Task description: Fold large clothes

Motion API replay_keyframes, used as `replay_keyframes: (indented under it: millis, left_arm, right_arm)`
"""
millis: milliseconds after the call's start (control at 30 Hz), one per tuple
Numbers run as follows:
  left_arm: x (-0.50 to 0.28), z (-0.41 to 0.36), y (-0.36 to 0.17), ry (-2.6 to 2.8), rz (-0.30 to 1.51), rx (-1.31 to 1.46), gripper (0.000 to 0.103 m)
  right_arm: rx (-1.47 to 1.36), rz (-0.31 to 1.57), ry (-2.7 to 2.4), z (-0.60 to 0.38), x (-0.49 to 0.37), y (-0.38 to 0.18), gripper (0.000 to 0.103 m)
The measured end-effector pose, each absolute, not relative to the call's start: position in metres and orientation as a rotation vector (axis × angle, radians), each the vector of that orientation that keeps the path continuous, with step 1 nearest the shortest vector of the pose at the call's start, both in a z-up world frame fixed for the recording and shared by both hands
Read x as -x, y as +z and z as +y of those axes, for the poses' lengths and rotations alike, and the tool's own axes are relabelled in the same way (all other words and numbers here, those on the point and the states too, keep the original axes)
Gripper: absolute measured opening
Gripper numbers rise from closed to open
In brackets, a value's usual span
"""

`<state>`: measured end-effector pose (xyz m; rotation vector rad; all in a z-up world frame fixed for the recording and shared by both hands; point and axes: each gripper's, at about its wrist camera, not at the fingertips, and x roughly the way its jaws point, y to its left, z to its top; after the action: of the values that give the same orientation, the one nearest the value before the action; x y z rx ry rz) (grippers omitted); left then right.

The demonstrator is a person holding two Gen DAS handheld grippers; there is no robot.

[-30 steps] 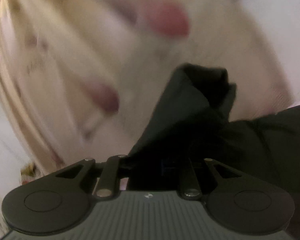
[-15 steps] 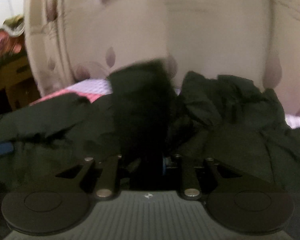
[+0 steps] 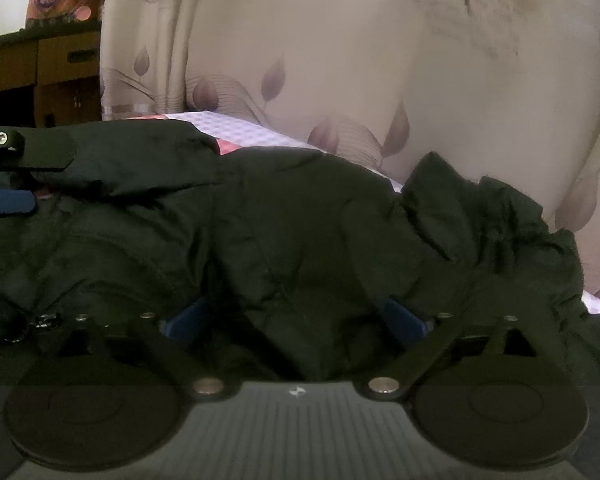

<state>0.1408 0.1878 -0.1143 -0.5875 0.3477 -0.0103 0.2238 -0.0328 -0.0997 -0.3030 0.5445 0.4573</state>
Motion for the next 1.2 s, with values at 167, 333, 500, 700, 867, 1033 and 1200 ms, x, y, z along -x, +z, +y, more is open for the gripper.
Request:
replay_keyframes:
  millis: [167, 333, 500, 700, 867, 1033, 1200]
  left_arm:
    - [-0.141, 0.19, -0.115, -0.008, 0.351, 0.613, 0.103]
    - [-0.13, 0.2, -0.107, -0.024, 0.359, 0.652, 0.103]
    - [-0.092, 0.231, -0.079, 0.042, 0.294, 0.688, 0.103]
    - [-0.057, 0.31, -0.068, 0.158, 0.293, 0.854, 0.1]
    - [-0.039, 0.37, -0.087, 0.246, 0.315, 1.036, 0.083]
    - [-0.041, 0.407, -0.111, 0.275, 0.343, 1.176, 0.08]
    - [-0.047, 0.427, -0.117, 0.305, 0.309, 1.241, 0.076]
  right_arm:
    - [0.281, 0.577, 0.481, -0.034, -0.231, -0.102, 0.1]
    - [0.288, 0.588, 0.475, -0.034, -0.233, -0.103, 0.102]
    - [0.321, 0.58, 0.453, -0.031, -0.231, -0.104, 0.103]
    - [0.335, 0.567, 0.443, -0.031, -0.228, -0.104, 0.103]
    - [0.322, 0.574, 0.448, -0.033, -0.228, -0.103, 0.103]
    - [0.335, 0.564, 0.442, -0.032, -0.227, -0.104, 0.103]
    - [0.344, 0.555, 0.437, -0.031, -0.225, -0.104, 0.103]
